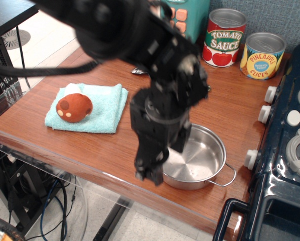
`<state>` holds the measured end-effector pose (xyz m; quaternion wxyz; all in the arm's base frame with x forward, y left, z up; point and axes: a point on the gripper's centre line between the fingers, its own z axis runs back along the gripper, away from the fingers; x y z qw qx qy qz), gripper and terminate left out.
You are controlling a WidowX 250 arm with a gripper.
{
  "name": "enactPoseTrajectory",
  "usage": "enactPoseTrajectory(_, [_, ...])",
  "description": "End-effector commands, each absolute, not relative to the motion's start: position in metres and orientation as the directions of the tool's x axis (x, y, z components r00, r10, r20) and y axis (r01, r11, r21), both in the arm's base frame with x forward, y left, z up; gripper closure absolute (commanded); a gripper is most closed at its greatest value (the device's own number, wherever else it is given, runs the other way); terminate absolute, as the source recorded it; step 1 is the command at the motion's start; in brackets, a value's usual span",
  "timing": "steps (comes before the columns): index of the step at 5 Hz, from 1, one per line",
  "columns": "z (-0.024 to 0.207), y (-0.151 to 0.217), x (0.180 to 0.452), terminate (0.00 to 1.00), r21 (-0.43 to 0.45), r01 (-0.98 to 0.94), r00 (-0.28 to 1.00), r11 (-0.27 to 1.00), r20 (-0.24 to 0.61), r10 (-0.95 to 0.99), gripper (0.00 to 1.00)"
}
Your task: Move the pot to the front right edge of the table
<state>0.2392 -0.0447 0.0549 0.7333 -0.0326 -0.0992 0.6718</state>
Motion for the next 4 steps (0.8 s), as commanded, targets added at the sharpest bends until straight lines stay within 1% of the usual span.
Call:
enactPoseTrajectory(1, [0.1171,-0.0221,0.2375,0.00,-0.314,-0.949,0.013,0.035,0.074,0.997,0.00])
enactPoseTrajectory(3, [0.1171,-0.0221,0.2375,0.00,-0.314,-0.949,0.013,0.035,0.074,0.997,0.00])
enactPoseTrajectory(4, [0.1171,-0.0221,0.2375,1.00,-0.314,-0.949,0.013,0.035,0.074,0.997,0.00])
